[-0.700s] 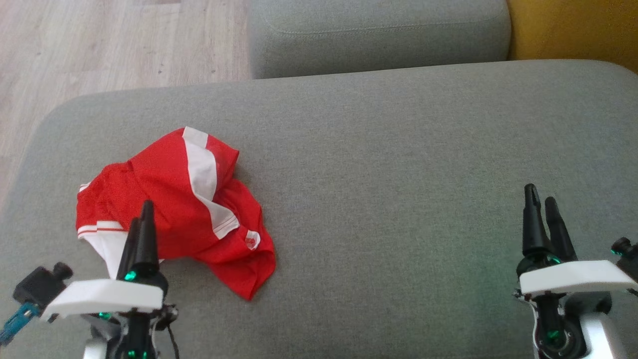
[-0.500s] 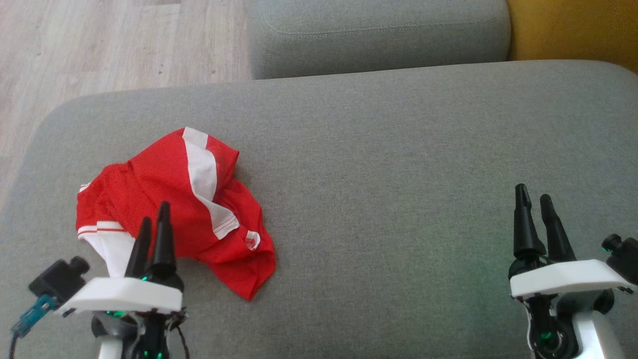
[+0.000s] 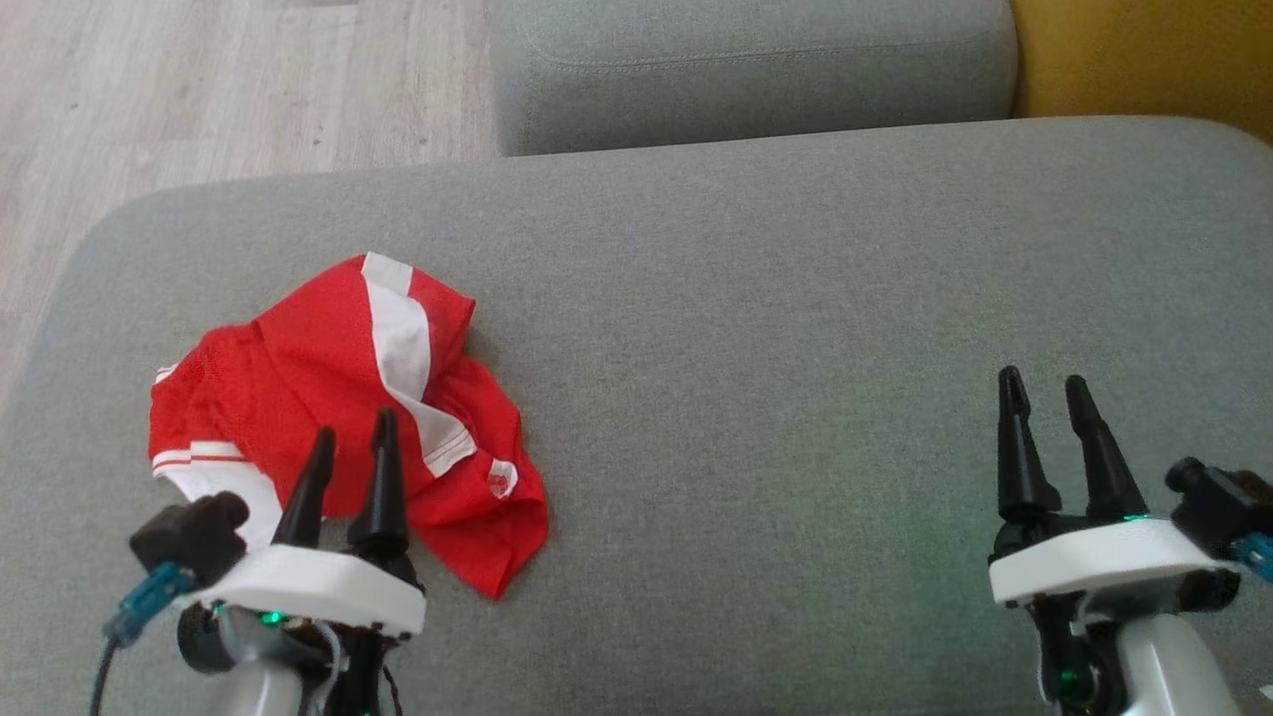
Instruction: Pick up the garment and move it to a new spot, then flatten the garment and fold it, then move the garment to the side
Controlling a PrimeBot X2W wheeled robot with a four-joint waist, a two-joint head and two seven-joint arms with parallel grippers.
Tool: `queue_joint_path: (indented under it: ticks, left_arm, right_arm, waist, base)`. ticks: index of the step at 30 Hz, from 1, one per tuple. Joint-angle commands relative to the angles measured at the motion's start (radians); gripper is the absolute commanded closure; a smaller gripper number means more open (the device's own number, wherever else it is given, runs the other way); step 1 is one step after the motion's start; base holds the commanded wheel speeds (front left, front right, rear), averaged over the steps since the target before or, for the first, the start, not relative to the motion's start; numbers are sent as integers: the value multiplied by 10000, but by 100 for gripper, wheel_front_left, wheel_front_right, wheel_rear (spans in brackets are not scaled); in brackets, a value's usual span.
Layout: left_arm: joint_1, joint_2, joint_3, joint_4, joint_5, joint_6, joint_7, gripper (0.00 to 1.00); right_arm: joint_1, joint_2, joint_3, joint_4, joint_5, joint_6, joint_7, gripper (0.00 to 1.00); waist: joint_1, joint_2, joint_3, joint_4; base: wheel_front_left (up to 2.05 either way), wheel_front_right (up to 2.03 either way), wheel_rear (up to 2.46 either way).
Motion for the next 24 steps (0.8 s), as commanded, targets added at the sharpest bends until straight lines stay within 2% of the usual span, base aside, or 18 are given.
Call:
queue_joint_path:
  ticks: [1, 12, 24]
  left_arm:
    - [-528, 252, -6, -486, 439, 212, -164, 0]
    - [-772, 1012, -1186, -862, 1771, 1702, -484, 0]
    - [-920, 1449, -2210, -873, 2792, 2177, -806, 0]
  right_arm:
    - [-416, -70, 248, -462, -491, -5, -200, 0]
    - [-404, -77, 532, -543, -2053, -5, -524, 0]
    - [-410, -84, 888, -541, -3523, -6, -849, 0]
  waist:
    - [0, 0, -3, -8]
    - [0, 0, -33, -41]
    - [-1, 0, -37, -54]
  base:
    - [0, 0, 0]
    - [0, 0, 0]
    - [0, 0, 0]
